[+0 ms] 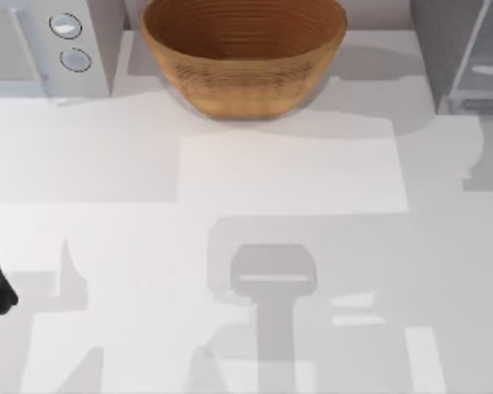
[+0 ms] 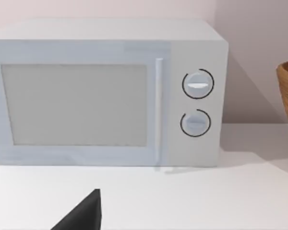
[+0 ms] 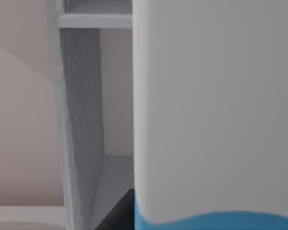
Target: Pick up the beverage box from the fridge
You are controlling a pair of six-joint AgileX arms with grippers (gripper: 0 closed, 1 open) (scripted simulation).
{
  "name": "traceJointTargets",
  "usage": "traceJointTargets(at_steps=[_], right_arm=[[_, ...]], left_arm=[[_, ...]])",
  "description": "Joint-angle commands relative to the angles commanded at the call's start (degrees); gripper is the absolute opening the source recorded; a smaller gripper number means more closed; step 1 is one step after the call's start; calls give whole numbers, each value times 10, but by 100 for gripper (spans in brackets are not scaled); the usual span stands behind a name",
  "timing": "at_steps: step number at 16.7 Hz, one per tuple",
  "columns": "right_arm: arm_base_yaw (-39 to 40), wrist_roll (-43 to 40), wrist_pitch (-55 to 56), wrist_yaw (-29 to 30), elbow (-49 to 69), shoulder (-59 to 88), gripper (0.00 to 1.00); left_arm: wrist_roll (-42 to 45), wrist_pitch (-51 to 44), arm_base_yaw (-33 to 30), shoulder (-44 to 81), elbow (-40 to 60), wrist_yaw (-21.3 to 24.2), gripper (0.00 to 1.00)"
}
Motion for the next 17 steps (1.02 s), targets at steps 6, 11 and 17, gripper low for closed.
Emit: traceJointTargets(at_steps=[6,11,17], right_arm=[[48,2,-201,41,-163,-355,0],[81,0,-317,68,-253,-561,0],[92,-2,-349,77,-276,-617,0]], left_arm=[[0,0,0,0,0,0,100],[0,0,0,0,0,0,100],[0,0,0,0,0,0,100]])
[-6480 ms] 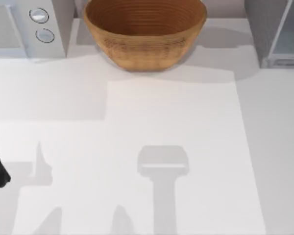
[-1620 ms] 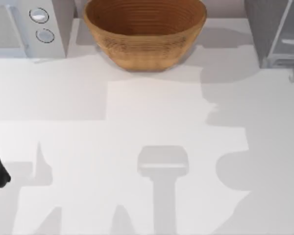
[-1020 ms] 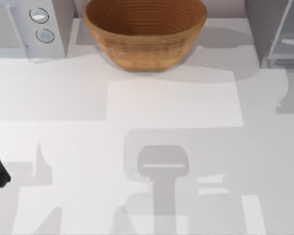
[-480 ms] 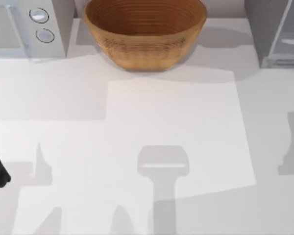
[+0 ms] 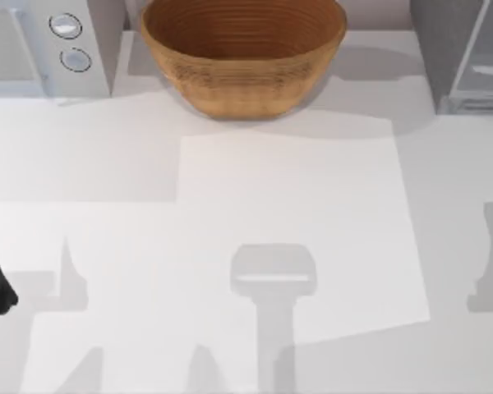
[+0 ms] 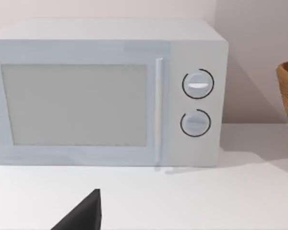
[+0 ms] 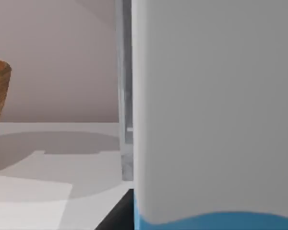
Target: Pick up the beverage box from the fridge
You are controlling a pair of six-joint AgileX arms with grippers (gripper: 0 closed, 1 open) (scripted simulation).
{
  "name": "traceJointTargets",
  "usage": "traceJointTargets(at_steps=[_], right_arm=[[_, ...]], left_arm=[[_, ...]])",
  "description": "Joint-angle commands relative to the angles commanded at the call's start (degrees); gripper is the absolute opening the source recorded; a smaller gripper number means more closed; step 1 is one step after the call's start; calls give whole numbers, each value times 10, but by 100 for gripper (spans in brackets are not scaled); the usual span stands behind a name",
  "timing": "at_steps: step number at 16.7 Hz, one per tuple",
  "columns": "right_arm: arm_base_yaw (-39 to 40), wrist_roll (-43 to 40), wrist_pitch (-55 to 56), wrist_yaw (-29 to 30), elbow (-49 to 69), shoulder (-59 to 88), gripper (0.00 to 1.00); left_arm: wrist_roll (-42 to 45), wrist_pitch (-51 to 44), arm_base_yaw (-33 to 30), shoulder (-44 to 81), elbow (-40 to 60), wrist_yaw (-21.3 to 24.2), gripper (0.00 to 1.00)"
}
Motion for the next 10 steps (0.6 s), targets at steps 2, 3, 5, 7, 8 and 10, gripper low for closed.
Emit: traceJointTargets(at_steps=[2,3,5,7,8,10], right_arm=[[-2,1,1,-1,1,2,0],[-2,1,1,-1,1,3,0],[0,1,20,-10,5,21,0],[4,1,62,-28,14,62,0],[7,1,92,-41,19,92,0],[13,1,167,-70,31,168,0]], left_arm=[[0,0,0,0,0,0,100],[0,0,0,0,0,0,100],[0,0,0,0,0,0,100],[0,0,0,0,0,0,100],[0,0,0,0,0,0,100],[0,0,0,0,0,0,100]])
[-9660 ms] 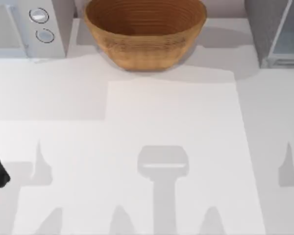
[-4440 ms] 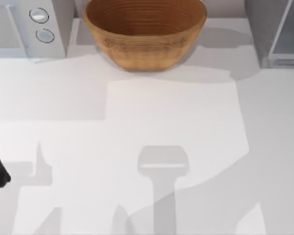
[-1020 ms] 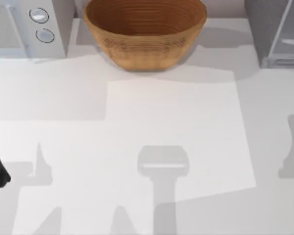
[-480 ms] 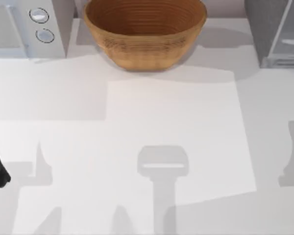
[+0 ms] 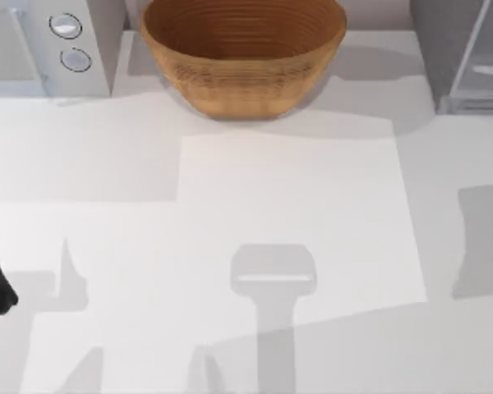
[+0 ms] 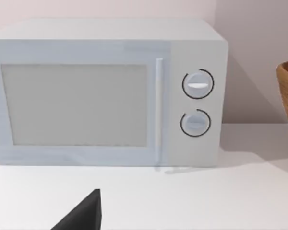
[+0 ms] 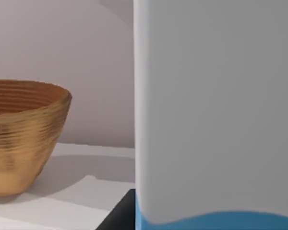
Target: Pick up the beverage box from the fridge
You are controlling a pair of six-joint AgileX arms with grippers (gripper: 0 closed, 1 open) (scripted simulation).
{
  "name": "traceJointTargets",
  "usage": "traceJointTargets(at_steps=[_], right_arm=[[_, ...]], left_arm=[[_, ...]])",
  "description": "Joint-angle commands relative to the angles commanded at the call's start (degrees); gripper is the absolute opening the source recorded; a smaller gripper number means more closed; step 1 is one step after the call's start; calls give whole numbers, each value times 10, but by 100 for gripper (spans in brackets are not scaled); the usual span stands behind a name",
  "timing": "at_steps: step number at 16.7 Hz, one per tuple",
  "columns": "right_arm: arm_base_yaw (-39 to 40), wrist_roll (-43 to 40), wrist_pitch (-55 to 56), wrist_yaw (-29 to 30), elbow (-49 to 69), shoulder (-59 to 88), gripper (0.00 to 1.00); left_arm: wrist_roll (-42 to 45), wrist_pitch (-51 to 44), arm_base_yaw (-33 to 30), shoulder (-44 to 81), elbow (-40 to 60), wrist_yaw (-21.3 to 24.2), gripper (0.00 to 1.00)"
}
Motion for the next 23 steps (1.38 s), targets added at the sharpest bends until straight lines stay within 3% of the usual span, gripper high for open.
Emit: traceJointTargets(at_steps=[9,14,18,23], right_arm=[[38,12,403,-167,44,497,0],[58,14,582,-243,70,695,0],[66,10,664,-275,86,775,0],[64,11,669,-277,85,780,0]], left_arm=[[0,0,0,0,0,0,100],[0,0,0,0,0,0,100],[0,0,0,0,0,0,100],[0,0,0,0,0,0,100]])
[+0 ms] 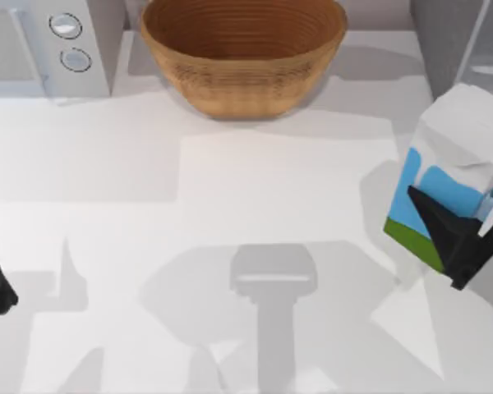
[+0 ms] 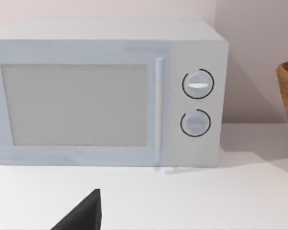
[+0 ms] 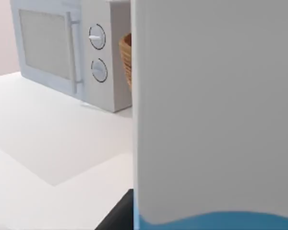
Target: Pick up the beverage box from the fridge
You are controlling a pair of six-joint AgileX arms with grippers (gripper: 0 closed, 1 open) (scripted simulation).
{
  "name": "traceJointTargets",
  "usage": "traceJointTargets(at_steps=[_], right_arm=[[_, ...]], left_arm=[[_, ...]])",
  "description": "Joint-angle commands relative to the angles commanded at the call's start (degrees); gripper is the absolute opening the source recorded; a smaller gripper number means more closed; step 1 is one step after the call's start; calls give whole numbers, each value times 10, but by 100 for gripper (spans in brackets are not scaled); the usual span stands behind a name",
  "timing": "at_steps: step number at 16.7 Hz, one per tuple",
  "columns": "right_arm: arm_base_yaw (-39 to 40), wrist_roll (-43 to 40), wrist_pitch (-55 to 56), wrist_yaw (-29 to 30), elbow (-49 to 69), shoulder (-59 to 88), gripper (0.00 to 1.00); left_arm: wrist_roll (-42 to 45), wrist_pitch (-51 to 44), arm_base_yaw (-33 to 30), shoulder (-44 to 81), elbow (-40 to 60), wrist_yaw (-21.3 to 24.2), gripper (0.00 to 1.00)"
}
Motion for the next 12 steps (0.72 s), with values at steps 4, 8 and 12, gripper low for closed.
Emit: traceJointTargets(at_steps=[4,8,12], right_arm=[[15,0,20,14,19,39,0],[47,-1,66,46,63,135,0],[73,-3,101,72,99,200,0]], left_arm=[[0,0,0,0,0,0,100],[0,0,0,0,0,0,100],[0,0,0,0,0,0,100]])
